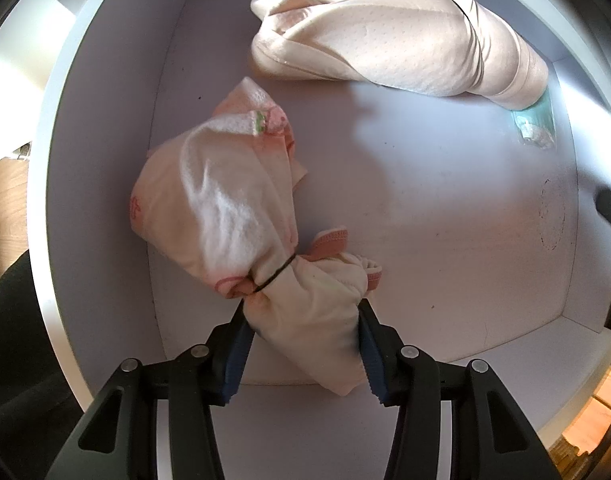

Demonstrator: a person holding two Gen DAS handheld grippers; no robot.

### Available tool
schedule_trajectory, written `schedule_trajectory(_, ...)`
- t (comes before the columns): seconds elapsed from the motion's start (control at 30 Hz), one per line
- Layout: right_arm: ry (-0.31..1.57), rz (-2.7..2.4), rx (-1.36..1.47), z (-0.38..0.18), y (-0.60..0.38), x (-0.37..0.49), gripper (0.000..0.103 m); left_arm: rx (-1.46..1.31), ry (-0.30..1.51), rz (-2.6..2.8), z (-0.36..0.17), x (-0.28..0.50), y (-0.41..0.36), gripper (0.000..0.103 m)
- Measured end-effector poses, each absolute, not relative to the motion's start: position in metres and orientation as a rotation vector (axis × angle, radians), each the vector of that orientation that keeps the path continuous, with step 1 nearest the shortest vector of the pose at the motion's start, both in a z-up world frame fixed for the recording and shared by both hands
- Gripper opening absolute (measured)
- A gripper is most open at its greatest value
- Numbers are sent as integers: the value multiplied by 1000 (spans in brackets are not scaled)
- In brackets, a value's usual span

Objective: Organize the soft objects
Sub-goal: 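Move the right tool back into the compartment toward the teal bagged packet, then grasp the teal packet in the plastic bag with the right tool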

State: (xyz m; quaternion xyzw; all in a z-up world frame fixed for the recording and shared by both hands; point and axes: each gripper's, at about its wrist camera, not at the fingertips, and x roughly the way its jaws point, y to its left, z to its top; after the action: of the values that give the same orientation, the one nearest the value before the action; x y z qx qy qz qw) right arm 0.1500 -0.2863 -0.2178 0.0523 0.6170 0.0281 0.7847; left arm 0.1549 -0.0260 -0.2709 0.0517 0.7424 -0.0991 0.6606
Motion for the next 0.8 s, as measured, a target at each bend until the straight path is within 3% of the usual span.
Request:
schedule_trajectory(0.33,1270,96,-238,-251,-249,185,37,108,1675,-226,-267,155,-19,50)
schedule_trajectory(0.8,1346,141,-240,-269,-272,198,30,113,1673,-221,-266,152,-25,51)
